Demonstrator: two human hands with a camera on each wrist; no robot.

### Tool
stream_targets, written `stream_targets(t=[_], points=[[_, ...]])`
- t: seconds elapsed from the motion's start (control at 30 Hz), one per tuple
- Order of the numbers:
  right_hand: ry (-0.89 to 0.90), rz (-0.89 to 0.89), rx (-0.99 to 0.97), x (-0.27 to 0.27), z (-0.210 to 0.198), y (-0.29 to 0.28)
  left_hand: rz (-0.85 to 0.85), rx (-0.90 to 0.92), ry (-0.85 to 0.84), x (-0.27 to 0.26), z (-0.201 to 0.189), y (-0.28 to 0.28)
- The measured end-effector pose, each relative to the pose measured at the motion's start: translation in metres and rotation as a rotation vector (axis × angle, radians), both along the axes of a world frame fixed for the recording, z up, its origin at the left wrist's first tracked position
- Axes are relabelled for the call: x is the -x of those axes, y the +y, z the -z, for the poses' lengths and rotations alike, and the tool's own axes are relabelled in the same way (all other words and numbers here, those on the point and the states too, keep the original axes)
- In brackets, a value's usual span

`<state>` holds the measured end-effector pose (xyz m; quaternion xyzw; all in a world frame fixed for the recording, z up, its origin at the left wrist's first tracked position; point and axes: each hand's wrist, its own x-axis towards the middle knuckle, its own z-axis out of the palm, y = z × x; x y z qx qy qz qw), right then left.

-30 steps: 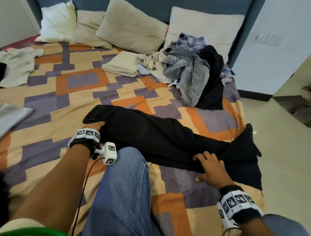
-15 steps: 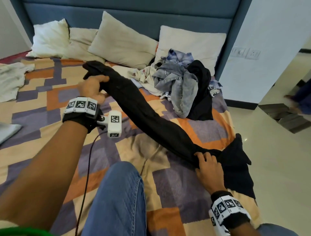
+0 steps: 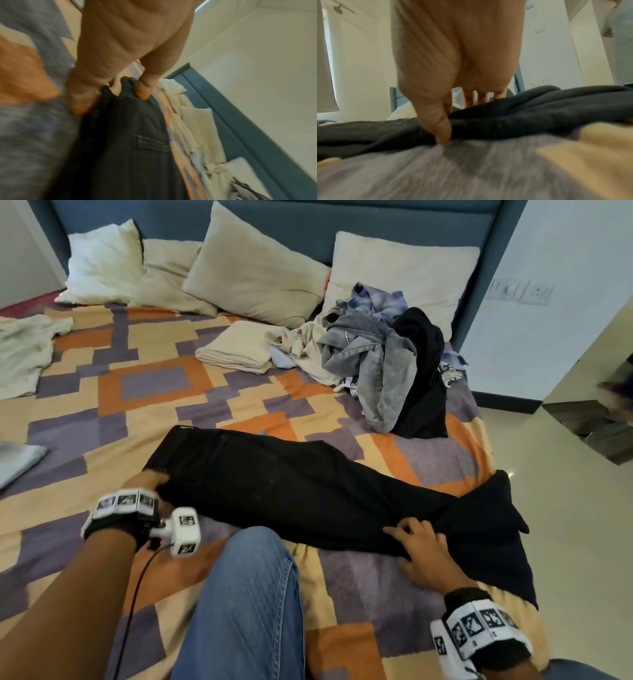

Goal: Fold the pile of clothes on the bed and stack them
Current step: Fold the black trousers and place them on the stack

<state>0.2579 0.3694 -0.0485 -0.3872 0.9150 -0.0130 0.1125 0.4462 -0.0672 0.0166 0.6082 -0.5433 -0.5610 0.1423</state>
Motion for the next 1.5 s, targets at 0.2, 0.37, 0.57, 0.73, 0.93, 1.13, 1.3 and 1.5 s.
stream_targets(t=[0.2, 0.37, 0.57, 0.73, 0.93, 1.13, 1.3, 1.5], points=[[-0.137, 0.133, 0.535, 0.012, -0.014, 0.014, -0.060, 0.071, 0.314, 0.069, -0.059, 0.051], [-0.010, 0.702, 0.937, 0.029, -0.021, 0.037, 0.426, -0.048, 0.331, 0.148, -0.053, 0.185], [-0.114, 1.102, 1.093, 0.070, -0.009, 0.080, 1.010, 0.355, -0.168, 0.166, 0.058, 0.309], [-0.378, 1.047, 1.057, 0.089, -0.013, 0.075, 0.996, 0.686, -0.204, 0.145, 0.095, 0.325], [-0.390, 1.096, 0.719, 0.125, -0.009, 0.038, 0.976, 0.681, -0.208, 0.147, 0.095, 0.326], [-0.853, 1.144, 1.768, 0.098, -0.033, 0.073, 0.987, 0.565, -0.119, 0.149, 0.092, 0.318], [-1.154, 1.158, 2.198, 0.022, 0.016, 0.124, 1.075, 0.542, -0.080, 0.144, 0.093, 0.311], [-1.127, 1.368, 2.238, 0.052, -0.025, 0.128, 1.154, 0.588, -0.147, 0.140, 0.089, 0.312]])
